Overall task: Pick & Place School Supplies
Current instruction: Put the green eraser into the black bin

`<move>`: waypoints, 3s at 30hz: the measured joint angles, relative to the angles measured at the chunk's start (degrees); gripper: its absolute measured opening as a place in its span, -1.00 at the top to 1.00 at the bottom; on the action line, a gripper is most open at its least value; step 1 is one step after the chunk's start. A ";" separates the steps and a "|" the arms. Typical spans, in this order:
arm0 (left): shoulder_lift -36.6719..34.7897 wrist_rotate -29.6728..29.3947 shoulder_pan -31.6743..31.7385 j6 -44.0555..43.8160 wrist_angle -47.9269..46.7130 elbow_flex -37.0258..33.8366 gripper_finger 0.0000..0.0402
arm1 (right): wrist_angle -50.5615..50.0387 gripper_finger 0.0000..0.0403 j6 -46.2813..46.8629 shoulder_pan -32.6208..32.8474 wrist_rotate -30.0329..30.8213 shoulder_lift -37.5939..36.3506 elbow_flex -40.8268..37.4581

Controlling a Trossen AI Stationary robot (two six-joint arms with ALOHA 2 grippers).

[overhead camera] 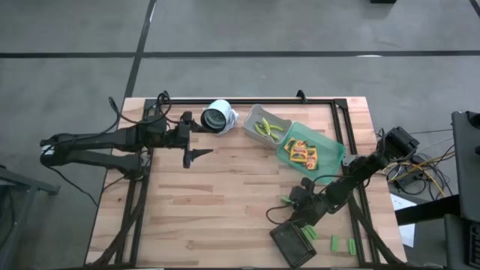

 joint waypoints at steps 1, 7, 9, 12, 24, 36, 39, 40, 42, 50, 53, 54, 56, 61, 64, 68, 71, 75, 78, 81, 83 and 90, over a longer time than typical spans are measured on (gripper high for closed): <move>0.00 0.00 0.00 0.02 0.00 0.00 -0.63 | -0.36 0.82 -0.02 0.04 0.82 -0.58 0.00; 0.00 0.00 0.00 0.00 0.00 0.00 -0.63 | -3.08 0.83 -2.32 -0.04 6.14 -6.97 -0.02; 0.00 0.00 0.00 0.00 -0.02 0.00 -0.63 | -2.97 0.83 -4.44 0.00 7.06 -10.05 -0.02; 0.00 0.00 0.00 0.01 -0.01 0.00 -0.63 | -2.91 0.83 -6.02 0.02 7.87 -14.99 -0.02; 0.00 0.00 0.00 0.00 -0.01 0.00 -0.63 | -0.05 0.83 -6.25 0.28 6.31 -28.32 0.02; 0.00 0.00 0.00 0.02 0.00 0.00 -0.63 | 1.75 0.83 -21.18 6.84 -1.43 -26.23 0.04; 0.00 0.00 0.00 0.00 -0.02 0.00 -0.63 | 1.58 0.83 -26.17 9.42 -1.51 -25.26 0.04; 0.00 0.00 0.00 0.00 -0.02 0.00 -0.63 | 1.52 0.83 -26.91 10.14 -1.54 -24.93 0.04; 0.00 0.00 0.00 0.00 0.00 0.00 -0.63 | 1.70 0.83 -27.25 10.91 -2.35 -24.12 0.04; 0.00 0.00 0.00 0.00 0.00 0.00 -0.63 | 7.63 0.83 -28.13 11.23 -7.57 -18.42 0.04; 0.00 0.00 0.00 0.01 -0.02 0.00 -0.63 | 11.69 0.83 -28.55 11.25 -7.87 -15.22 0.07; 0.00 0.00 0.00 0.01 -0.01 0.00 -0.63 | 12.96 0.83 -28.51 11.22 -8.63 -13.94 0.07; 0.00 0.00 0.00 0.02 -0.01 0.00 -0.63 | 14.66 0.83 -28.52 11.21 -9.84 -11.35 0.07; 0.00 0.00 0.00 0.00 -0.02 0.00 -0.63 | 16.04 0.83 -28.50 11.23 -10.06 -5.17 1.59; 0.00 0.00 0.00 0.00 -0.02 0.00 -0.63 | 16.12 0.83 -28.50 11.23 -10.49 -2.32 3.07; 0.00 0.00 0.00 0.00 -0.02 0.00 -0.63 | 15.43 0.83 -28.46 11.23 -10.50 0.67 4.91; 0.00 0.00 0.00 0.01 -0.02 0.00 -0.63 | 12.96 0.81 -28.22 11.23 -10.69 2.54 6.70; 0.00 0.00 0.00 0.00 -0.02 0.00 -0.63 | 8.26 0.78 -28.17 11.15 -10.68 4.63 9.24; 0.00 0.00 0.00 0.01 -0.02 0.00 -0.63 | 5.74 0.78 -28.04 11.10 -10.68 5.31 10.65; 0.00 0.00 0.00 0.00 -0.02 0.00 -0.63 | 4.89 0.78 -28.04 11.10 -10.65 5.28 11.03; 0.00 0.00 0.00 0.00 -0.02 0.00 -0.63 | 4.81 0.78 -28.04 11.10 -10.64 5.26 11.04; 0.00 0.00 0.00 0.02 -0.02 0.00 -0.63 | 4.83 0.67 -28.06 11.10 -10.00 4.82 11.02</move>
